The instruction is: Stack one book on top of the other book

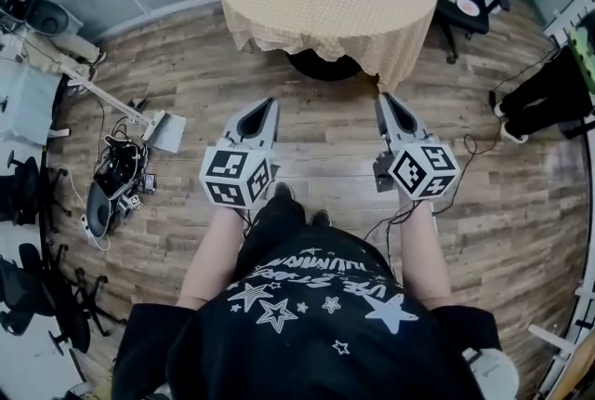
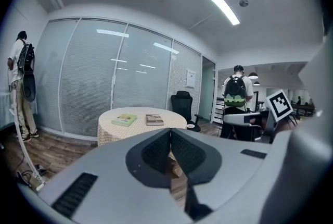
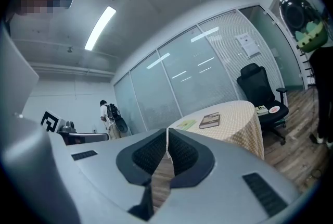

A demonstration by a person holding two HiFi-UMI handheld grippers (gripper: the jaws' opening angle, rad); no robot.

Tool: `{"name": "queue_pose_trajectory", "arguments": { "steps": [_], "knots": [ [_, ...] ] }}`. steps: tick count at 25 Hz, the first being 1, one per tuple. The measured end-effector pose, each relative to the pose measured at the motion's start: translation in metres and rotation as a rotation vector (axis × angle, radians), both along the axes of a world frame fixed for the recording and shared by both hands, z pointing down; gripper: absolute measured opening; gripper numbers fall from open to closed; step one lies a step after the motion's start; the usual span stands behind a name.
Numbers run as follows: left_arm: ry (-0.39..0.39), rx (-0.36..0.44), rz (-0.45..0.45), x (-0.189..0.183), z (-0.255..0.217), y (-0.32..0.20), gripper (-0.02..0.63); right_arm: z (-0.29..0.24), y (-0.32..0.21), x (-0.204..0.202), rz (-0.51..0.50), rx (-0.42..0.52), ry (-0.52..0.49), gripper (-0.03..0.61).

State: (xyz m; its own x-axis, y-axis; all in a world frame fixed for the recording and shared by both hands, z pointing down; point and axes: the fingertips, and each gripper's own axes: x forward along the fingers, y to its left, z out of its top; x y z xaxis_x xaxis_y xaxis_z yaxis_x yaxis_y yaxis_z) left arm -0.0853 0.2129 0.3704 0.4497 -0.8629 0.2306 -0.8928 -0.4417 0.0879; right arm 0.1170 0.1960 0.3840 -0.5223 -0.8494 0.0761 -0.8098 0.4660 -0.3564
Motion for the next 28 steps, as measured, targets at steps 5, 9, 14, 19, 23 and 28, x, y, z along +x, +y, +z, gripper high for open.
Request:
{"name": "queue_pose_trajectory", "arguments": {
  "steps": [5,9,14,19,23,28],
  "knots": [
    [-0.006,-0.004,0.003,0.001,0.002,-0.002,0.009,0.002,0.002,-0.002,-0.001,0.001,-0.004,0.029],
    [0.000,-0.007,0.014,0.006,0.004,-0.011,0.009,0.006,0.001,0.005,0.012,-0.004,0.019,0.029],
    [0.014,-0.019,0.035,0.013,0.014,-0.018,0.009,0.015,-0.003,0.009,0.031,-0.026,0.022,0.029],
    [0.021,-0.029,0.050,0.017,0.021,-0.030,0.009,0.017,-0.009,0.009,0.034,-0.036,0.051,0.029],
    [0.035,-0.020,0.050,0.017,0.017,-0.047,0.009,0.016,-0.024,0.013,0.046,-0.045,0.050,0.029],
    [0.046,-0.037,0.051,0.010,0.026,-0.069,0.009,0.023,-0.041,0.001,0.030,-0.060,0.071,0.029]
  ]
}}
